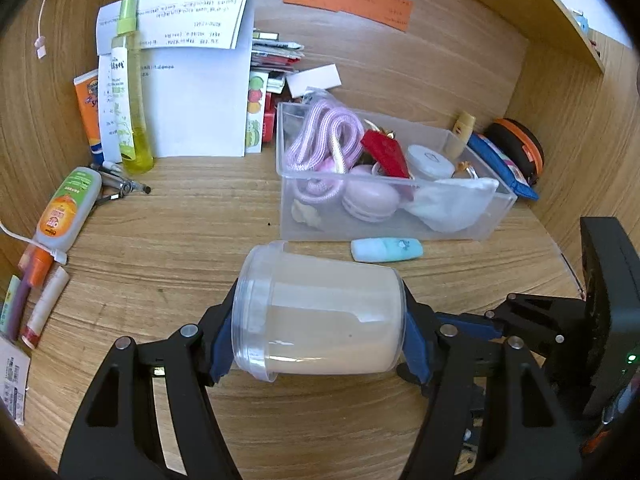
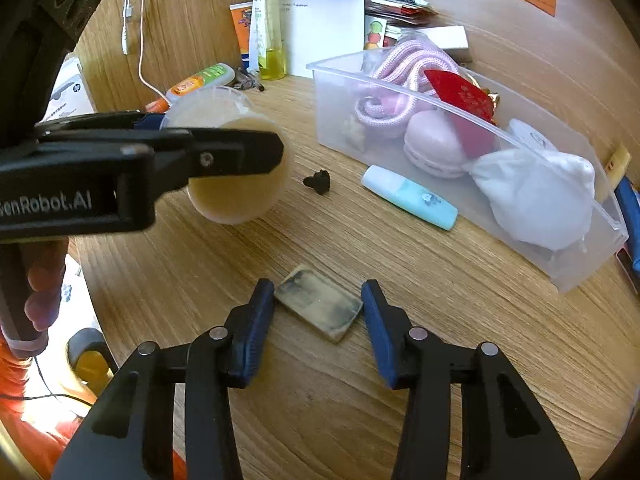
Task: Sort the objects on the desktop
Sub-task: 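Grasp the clear plastic cup with the left gripper while the right grasps the beige block, then carry the cup and beige block into the bin and open both grippers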
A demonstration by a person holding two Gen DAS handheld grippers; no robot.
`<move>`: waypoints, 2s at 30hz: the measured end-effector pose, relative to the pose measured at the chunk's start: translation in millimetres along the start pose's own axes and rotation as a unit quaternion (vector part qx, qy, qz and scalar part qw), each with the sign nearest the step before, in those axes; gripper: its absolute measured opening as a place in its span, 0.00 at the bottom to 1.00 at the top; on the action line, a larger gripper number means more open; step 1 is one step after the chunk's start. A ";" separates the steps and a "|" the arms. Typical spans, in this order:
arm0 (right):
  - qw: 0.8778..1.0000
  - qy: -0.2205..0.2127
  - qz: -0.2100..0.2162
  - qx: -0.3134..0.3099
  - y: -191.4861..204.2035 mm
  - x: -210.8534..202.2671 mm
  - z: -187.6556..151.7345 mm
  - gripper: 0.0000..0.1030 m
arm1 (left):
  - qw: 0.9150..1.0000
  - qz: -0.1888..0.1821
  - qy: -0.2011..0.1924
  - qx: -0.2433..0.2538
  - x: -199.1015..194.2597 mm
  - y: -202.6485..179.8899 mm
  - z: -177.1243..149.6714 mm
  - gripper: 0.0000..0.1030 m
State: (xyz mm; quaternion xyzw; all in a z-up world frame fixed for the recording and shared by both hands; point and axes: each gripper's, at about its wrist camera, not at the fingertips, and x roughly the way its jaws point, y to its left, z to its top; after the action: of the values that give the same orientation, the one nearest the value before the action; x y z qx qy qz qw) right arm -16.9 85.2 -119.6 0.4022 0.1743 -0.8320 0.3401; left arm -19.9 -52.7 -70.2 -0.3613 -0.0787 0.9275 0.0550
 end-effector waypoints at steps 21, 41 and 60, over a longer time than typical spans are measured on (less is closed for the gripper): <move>0.991 -0.097 -0.044 0.087 -86.6 -63.9 30.9 0.40 | 0.999 -0.014 -0.042 0.001 3.2 -25.0 44.9 0.64; 0.987 -0.129 -0.054 0.085 -120.9 -56.5 83.7 0.40 | 0.998 -0.014 -0.062 0.013 25.7 -31.7 105.6 0.64; 0.994 -0.072 -0.046 0.073 -127.7 2.2 89.2 0.40 | 1.000 -0.028 -0.002 0.010 90.4 -22.1 107.9 0.64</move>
State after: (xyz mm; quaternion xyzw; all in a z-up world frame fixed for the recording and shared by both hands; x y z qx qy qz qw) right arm -157.2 124.4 -64.3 0.3565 0.1066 -0.8842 0.2824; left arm -158.4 -28.2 -47.6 -0.3570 -0.0793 0.9269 0.0848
